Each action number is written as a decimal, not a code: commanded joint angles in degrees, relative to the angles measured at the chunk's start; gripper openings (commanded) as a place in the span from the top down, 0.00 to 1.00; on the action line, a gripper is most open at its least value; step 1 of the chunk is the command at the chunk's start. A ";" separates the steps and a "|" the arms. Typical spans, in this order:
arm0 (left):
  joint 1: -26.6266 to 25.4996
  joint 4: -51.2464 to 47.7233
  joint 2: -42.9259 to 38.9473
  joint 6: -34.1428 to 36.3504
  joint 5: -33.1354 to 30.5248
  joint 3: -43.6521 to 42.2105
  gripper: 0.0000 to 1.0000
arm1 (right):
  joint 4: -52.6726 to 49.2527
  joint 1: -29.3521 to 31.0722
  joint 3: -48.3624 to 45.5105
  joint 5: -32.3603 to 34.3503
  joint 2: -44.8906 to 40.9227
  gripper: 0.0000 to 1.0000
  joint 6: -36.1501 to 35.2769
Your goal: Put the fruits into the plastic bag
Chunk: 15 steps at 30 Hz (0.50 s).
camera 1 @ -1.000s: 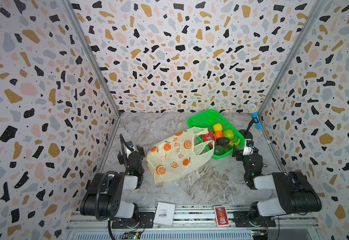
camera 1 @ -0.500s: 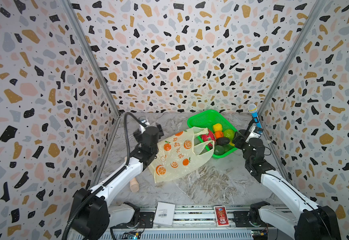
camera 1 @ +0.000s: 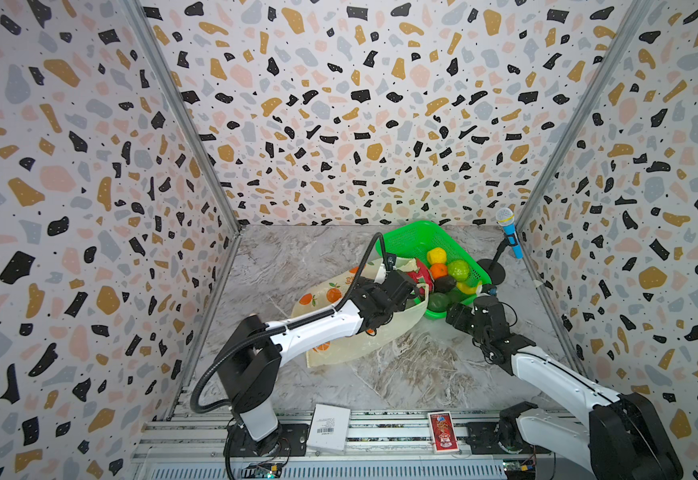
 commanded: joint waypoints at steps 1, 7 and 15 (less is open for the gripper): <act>-0.18 -6.94 1.78 -4.46 -4.67 3.16 0.01 | -1.85 -1.06 -0.27 -1.33 -2.14 0.17 -1.29; -0.18 -10.09 6.48 -6.54 -4.28 6.68 0.09 | -1.94 -1.38 0.77 -2.13 -2.71 0.17 -1.49; 0.93 -9.36 5.84 -7.59 -1.05 5.93 0.55 | -4.14 -1.38 3.65 -3.40 -4.67 0.17 -1.74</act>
